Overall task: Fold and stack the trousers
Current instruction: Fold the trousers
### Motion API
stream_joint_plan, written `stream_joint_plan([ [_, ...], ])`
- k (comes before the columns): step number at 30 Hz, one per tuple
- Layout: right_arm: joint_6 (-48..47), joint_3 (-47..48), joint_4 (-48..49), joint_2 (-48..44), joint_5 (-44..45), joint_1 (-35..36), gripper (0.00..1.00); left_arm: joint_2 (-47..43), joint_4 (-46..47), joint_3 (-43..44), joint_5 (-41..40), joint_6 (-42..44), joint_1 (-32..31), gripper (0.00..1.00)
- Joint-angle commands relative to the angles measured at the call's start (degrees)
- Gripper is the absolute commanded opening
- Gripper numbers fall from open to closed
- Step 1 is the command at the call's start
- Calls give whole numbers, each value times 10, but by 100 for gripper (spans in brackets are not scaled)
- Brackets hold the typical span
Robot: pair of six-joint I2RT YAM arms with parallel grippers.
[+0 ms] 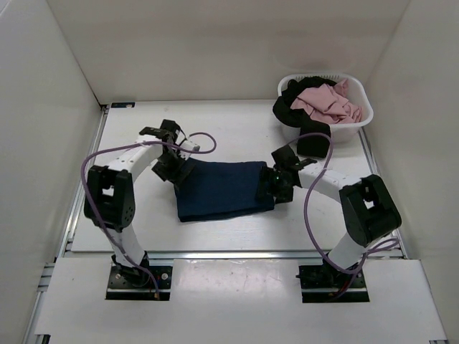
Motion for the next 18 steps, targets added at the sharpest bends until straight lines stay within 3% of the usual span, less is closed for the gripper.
stream_joint_plan([
  [1,29,-44,83,-10,-57,-3,84,36,43,16,62,1,-9,87],
  [3,65,-91,121,-10,-70,-9,72,71,57,4,34,-9,-15,85],
  [4,80,-107,135,-16,-77,-3,59,78,76,-3,27,-17,-15,85],
  [5,101,-121,150,-21,-82,3,54,84,89,-10,20,-23,-15,85],
  [11,150,-173,179,-56,-68,32,33,95,123,-24,-12,-30,-15,85],
  [14,156,-174,168,-75,-51,32,38,95,123,-13,-18,-30,-15,85],
  [17,129,-136,112,-80,-36,26,56,72,107,-6,-18,-30,-15,85],
  [18,121,-117,96,-85,-29,26,68,63,100,-6,-24,-30,-15,86],
])
